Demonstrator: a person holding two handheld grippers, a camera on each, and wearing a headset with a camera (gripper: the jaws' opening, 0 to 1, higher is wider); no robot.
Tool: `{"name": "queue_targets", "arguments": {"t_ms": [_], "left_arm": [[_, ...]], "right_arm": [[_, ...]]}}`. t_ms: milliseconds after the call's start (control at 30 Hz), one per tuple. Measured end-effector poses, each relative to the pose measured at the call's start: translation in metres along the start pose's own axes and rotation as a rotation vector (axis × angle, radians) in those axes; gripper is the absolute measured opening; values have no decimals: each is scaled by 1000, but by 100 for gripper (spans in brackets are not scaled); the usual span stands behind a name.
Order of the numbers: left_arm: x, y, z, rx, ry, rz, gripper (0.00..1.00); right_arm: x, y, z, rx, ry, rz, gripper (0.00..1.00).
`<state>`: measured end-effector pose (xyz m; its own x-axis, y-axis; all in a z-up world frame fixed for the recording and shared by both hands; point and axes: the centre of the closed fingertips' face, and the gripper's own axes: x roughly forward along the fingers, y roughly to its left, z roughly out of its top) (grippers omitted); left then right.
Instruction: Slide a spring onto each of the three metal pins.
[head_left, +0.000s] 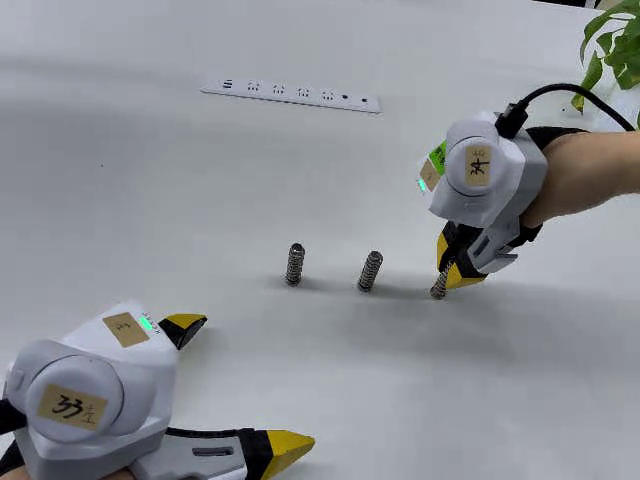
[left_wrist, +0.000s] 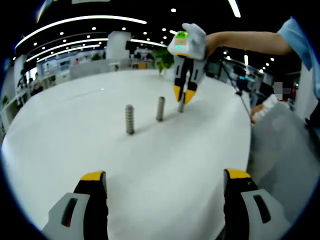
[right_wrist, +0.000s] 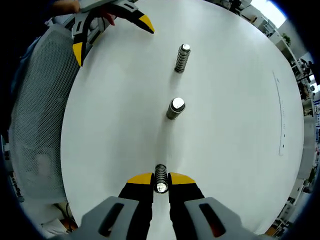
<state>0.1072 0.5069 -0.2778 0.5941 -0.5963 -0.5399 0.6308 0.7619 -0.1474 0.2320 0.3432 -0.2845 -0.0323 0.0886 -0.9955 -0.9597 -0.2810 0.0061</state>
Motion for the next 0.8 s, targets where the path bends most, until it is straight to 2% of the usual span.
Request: {"name": "queue_targets", "arguments": {"t_ms": [400,567,633,700,800], "left_arm": [[2,-2,-1,-9,1,-6,98],[3,-3,-2,3,13,-6,98],[2,-3,-1,2,8,-7,98],[1,-2,1,1,5,-5,98],[0,-1,3,9,6,-3,98]], "right_arm": [[4,-2,-2,2,-1,-3,13],[5,-3,0,5,-22,-14,13],[5,-2,0,7,-29,-17,17],[6,-4,-1,9,-36,-34,25],[4,-1,3,19,-68,-44,28]]}}
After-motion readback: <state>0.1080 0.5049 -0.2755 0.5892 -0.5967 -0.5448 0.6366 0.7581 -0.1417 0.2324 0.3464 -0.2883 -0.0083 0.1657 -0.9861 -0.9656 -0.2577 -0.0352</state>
